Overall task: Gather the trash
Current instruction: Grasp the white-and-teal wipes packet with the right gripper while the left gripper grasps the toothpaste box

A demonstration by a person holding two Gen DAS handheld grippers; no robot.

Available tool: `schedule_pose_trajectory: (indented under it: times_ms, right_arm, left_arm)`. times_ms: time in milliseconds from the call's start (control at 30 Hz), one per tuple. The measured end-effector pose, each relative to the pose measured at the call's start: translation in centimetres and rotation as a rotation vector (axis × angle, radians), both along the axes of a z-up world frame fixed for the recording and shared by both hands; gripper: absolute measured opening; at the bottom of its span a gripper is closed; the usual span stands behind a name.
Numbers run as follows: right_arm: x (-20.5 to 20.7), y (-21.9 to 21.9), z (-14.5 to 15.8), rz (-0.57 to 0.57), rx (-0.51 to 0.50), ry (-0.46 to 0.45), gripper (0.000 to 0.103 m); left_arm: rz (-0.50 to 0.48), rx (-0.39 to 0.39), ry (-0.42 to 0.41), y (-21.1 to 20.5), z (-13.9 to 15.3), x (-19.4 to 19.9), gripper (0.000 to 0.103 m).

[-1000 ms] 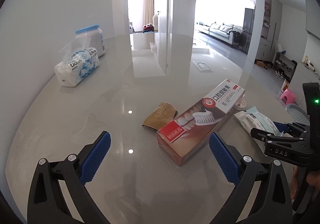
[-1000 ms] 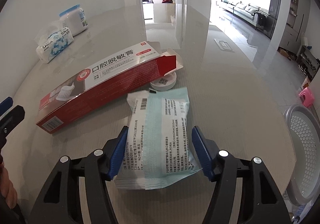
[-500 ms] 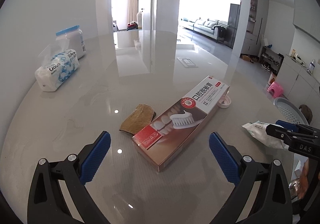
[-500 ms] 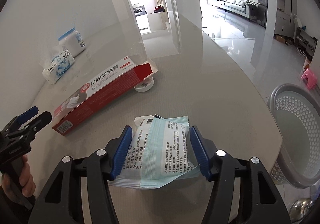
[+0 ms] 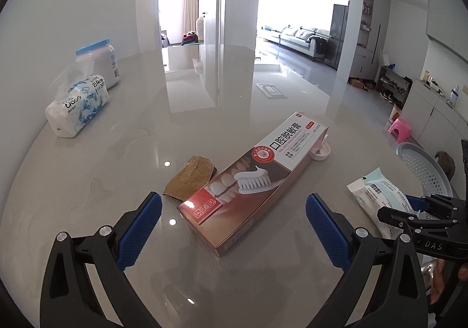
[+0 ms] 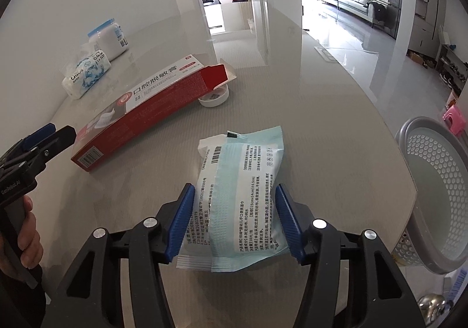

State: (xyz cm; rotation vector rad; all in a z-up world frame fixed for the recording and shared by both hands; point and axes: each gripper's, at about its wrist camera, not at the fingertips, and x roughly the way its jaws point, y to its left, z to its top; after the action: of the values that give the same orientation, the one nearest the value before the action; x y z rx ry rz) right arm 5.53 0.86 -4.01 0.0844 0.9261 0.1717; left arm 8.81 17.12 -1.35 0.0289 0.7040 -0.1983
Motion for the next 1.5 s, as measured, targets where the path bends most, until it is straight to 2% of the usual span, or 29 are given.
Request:
schedule_pose_trajectory:
  times_ms: [100,233,300,467,533,600,767,900,1100,1300,1500]
  right_arm:
    - [0.1,0.3,0.1,-0.004,-0.028,0.010,0.058]
    - [0.5,0.8,0.2,-0.008,-0.064,0.018,0.066]
    - [0.8,1.3,0.2,-0.009,-0.086,0.023,0.066]
    - [1.8,2.0,-0.5,-0.021,-0.146,0.056,0.065]
    - [2.0,2.2,-0.8,-0.025,-0.159,0.066,0.058]
    - [2.0,2.2,-1.1,-0.015,-0.159,0.076,0.055]
    - [1.7,1.6,-0.9,-0.018,-0.102,0.040,0.046]
    - [0.8,0.8,-0.3,-0.027,-0.070,0.006,0.045]
    - [0.0,-0.4,0.3,-0.030,-0.006,-0.001,0.045]
    - [-0.6,-0.8,0.8,-0.006,0.058,0.000,0.045]
    - [-0.9,-1.4,1.3,-0.001,0.088,-0.016,0.045]
  left_arm:
    - [0.000,-0.007,0.002,0.1,0.0,0.1,0.097]
    - [0.000,-0.009,0.003,0.2,0.0,0.1,0.097]
    - [0.000,-0.011,0.005,0.2,0.0,0.1,0.097]
    - [-0.001,-0.007,0.001,0.3,-0.1,0.2,0.097]
    - [-0.002,-0.008,0.003,0.3,-0.1,0.1,0.097]
    - [-0.004,-0.011,0.006,0.4,-0.1,0.1,0.097]
    - [-0.007,-0.006,0.015,0.7,-0.4,0.5,0.097]
    - [-0.015,-0.014,0.033,0.9,-0.6,0.8,0.097]
    - [-0.057,0.025,0.024,0.0,-0.8,1.6,0.097]
    - [-0.129,-0.008,0.091,-0.9,-1.3,4.3,0.097]
    - [-0.199,0.054,0.132,-2.8,-2.0,5.8,0.097]
